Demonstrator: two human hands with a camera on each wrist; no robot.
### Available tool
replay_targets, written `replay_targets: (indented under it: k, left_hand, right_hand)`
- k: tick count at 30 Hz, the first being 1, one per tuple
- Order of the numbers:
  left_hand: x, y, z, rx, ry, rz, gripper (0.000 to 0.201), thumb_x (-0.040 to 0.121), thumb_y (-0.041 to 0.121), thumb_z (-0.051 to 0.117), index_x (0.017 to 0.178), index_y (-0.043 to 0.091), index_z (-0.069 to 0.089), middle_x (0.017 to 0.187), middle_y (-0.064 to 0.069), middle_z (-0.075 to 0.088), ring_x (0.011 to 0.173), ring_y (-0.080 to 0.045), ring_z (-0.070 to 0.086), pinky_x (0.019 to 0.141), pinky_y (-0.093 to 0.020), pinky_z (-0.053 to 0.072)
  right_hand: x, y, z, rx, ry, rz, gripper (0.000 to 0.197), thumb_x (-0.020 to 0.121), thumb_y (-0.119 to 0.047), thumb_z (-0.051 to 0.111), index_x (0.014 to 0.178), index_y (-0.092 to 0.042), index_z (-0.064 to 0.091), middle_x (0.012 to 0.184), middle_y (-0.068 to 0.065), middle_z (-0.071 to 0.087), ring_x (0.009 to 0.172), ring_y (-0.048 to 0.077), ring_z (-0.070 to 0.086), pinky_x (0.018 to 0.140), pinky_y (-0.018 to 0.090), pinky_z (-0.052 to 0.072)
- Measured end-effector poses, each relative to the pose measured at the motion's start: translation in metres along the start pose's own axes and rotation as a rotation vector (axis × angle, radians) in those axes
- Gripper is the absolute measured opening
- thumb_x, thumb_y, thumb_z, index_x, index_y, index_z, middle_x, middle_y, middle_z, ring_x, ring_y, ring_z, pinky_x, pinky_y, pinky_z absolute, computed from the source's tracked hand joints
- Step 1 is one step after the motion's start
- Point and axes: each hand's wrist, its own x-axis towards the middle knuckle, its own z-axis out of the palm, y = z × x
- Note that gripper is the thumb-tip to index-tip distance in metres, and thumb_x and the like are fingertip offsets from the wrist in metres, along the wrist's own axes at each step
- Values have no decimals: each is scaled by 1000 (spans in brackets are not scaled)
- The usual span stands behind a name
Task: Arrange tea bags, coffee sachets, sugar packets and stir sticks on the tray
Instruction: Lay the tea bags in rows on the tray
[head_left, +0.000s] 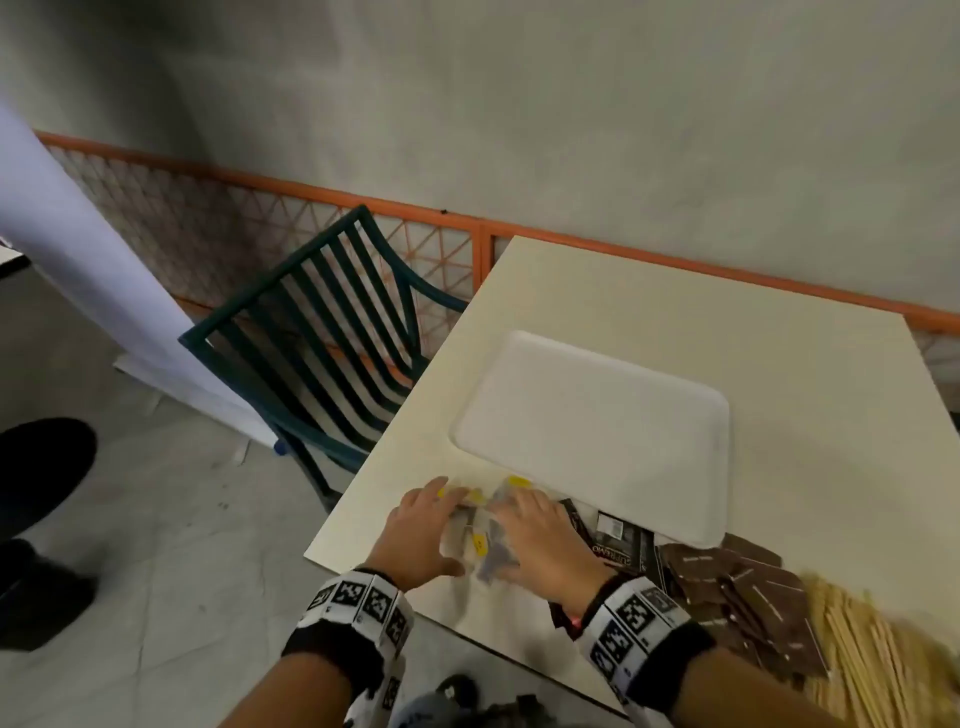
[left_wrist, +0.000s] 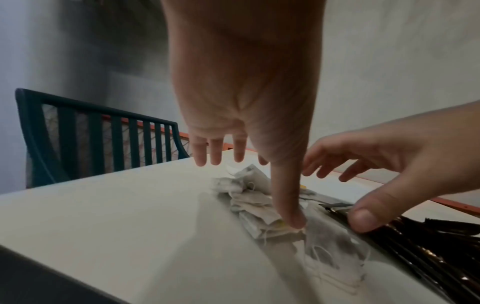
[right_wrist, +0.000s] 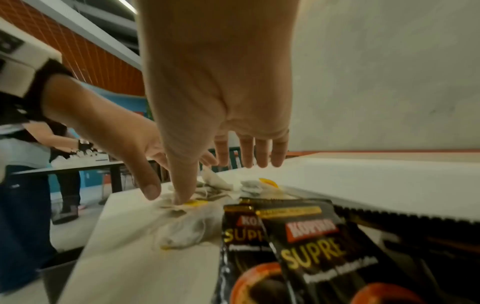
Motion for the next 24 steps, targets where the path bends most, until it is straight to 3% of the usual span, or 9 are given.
replay_targets:
  k: [4, 7, 10, 13, 16, 19, 22, 24]
  left_hand:
    - [11, -5, 1, 78, -52, 38, 95, 72, 38, 74, 147, 28, 16, 154, 0, 17, 136, -26, 25, 109, -38, 29]
    - [18, -10, 4, 92, -89, 57, 92, 73, 37, 73, 146, 28, 17, 148, -1, 24, 128, -28, 35, 102, -39, 37]
    - [22, -14, 8, 127, -74, 76, 80, 79, 37, 66, 145, 29, 22, 139, -3, 31, 118, -29, 40, 94, -40, 44]
    - [26, -15, 12, 190, -54, 97, 71, 80, 39, 61, 141, 27, 29, 133, -4, 36, 111, -29, 43, 89, -39, 46]
    - [31, -17, 14, 218, -24, 100, 66, 78, 43, 59, 137, 26, 34, 130, -4, 39, 109, -27, 45, 89, -35, 44]
    - [33, -24, 15, 144, -17, 83, 63, 77, 44, 59, 134, 27, 37, 129, -3, 38, 109, -26, 43, 93, -36, 43]
    - [34, -32, 13, 88, -14, 77, 57, 80, 38, 58, 132, 26, 39, 130, -2, 39, 110, -27, 44, 94, -36, 43]
    - [36, -34, 11, 65, -4, 86, 52, 83, 31, 55, 132, 26, 40, 128, -3, 44, 108, -27, 46, 93, -33, 42]
  right_hand:
    - [11, 5, 3, -8, -21, 63, 88, 70, -56, 66, 139, -20, 25, 139, 6, 30, 130, 27, 27, 106, 40, 26]
    - [16, 7, 6, -17, -76, 69, 92, 73, -54, 65, 143, -17, 18, 141, 8, 30, 132, 28, 28, 108, 41, 23]
    - [20, 4, 9, -21, -89, 83, 83, 80, -51, 58, 143, -15, 19, 140, 8, 32, 131, 28, 30, 108, 41, 22]
    - [23, -1, 10, -49, -94, 86, 65, 84, -48, 53, 135, -13, 33, 131, 8, 38, 123, 28, 36, 103, 42, 25]
    - [26, -3, 10, -53, -94, 89, 46, 88, -37, 50, 127, -14, 43, 125, 7, 43, 118, 27, 41, 99, 40, 27]
    - [26, 0, 4, -14, -51, 86, 40, 88, -34, 47, 124, -18, 47, 122, 4, 48, 115, 24, 46, 98, 38, 28]
    - [27, 5, -5, 183, 61, 116, 42, 83, -34, 48, 122, -19, 52, 117, 2, 53, 109, 22, 52, 91, 31, 37]
    - [27, 7, -13, 386, 141, 166, 36, 82, -30, 57, 115, -17, 56, 109, 4, 56, 99, 20, 55, 77, 26, 40]
